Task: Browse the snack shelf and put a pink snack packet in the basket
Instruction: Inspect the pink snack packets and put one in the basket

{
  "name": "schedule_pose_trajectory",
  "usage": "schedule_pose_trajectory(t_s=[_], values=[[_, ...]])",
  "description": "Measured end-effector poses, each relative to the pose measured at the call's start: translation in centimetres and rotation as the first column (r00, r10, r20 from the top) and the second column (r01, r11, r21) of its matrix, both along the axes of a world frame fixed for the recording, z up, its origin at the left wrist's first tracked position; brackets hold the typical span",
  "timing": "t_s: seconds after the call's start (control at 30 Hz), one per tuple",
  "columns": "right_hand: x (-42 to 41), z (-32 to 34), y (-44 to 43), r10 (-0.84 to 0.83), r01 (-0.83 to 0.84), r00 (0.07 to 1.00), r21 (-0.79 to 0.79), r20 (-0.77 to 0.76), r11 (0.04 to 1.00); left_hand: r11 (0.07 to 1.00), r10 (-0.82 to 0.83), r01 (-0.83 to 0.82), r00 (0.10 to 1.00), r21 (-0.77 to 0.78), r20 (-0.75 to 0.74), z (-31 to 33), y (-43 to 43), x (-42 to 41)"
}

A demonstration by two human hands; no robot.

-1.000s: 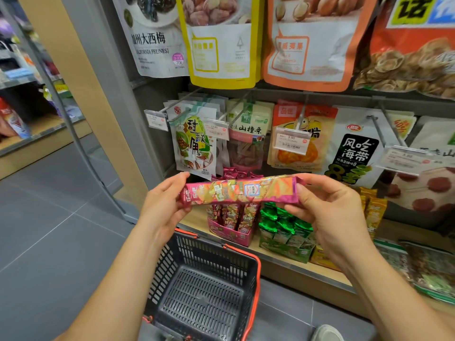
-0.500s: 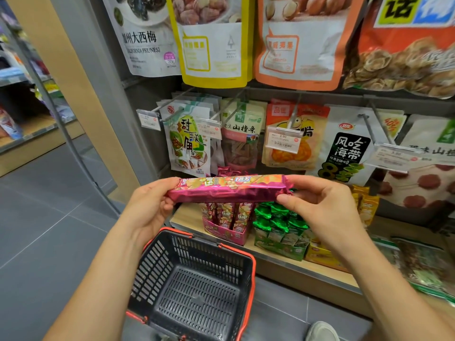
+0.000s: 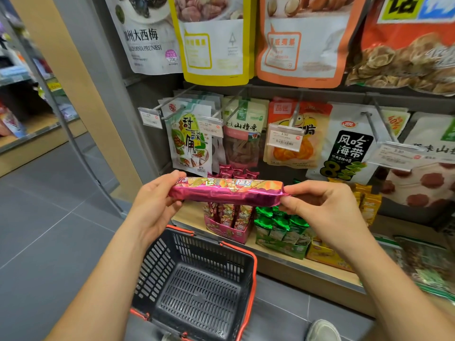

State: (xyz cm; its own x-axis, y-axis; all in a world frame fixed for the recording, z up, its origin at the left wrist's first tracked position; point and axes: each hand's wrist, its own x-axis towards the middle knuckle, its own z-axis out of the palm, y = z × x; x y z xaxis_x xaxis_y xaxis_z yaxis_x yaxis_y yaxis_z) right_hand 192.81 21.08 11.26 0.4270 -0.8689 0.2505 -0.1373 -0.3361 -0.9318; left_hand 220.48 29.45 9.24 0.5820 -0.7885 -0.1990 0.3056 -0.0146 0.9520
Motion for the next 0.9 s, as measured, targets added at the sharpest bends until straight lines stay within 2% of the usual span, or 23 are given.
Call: schedule_pose_trajectory(t_s=[0.17,0.3,0.43,0.5,0.57,0.63,0.7,0.77,0.83,0.9], values=[[0.1,-0.5,-0.1,-0.006,0.000,0.997,-0.066,-0.083,0.998,0.981,-0.100,0.085,0.991,-0.174,-0.084,0.8,0.5,-0.2],[0.6,-1.0,0.1,0.034,-0.073,0.975,-0.169,-0.221,0.983,0.960,-0.012,-0.040,0.983,-0.278,-0.182,1.3,0.5,-0.5],[1.2,-2.0,-0.4,0.131,-0.226,0.875,-0.154,-0.467,0.962,0.948,0.025,-0.064,0.992,-0.313,-0.127,1.7,0.5,-1.1],[1.9,-2.6,-0.7,0.164,-0.254,0.841,-0.109,-0.515,0.961,0.933,0.020,-0.057,0.994,-0.357,-0.107,2.0,0.7,-1.2],[2.9,-3.2,-1.2,0.184,-0.244,0.844,-0.056,-0.504,0.968,0.915,0.020,-0.053,0.996,-0.399,-0.086,2.4,0.9,-1.1],[4.3,-3.6,-1.5,0.205,-0.213,0.878,0.030,-0.432,0.977,0.913,0.029,-0.042,0.999,-0.405,-0.038,2.6,1.1,-0.8],[5.8,-4.0,-1.6,0.278,-0.225,0.930,0.224,-0.241,0.948,0.919,0.031,-0.017,0.999,-0.395,0.030,2.7,1.4,-0.6],[7.1,-4.6,-1.4,0.342,-0.271,0.933,0.404,-0.113,0.874,0.923,0.049,0.002,0.991,-0.384,0.125,2.6,1.6,-0.7],[8.4,-5.4,-1.2,0.418,-0.318,0.896,0.437,-0.152,0.841,0.932,0.081,0.007,0.971,-0.364,0.225,2.3,1.5,-1.3],[9.6,-5.8,-0.9,0.492,-0.389,0.837,0.369,-0.242,0.844,0.937,0.101,0.014,0.945,-0.348,0.310,1.8,1.6,-1.8]])
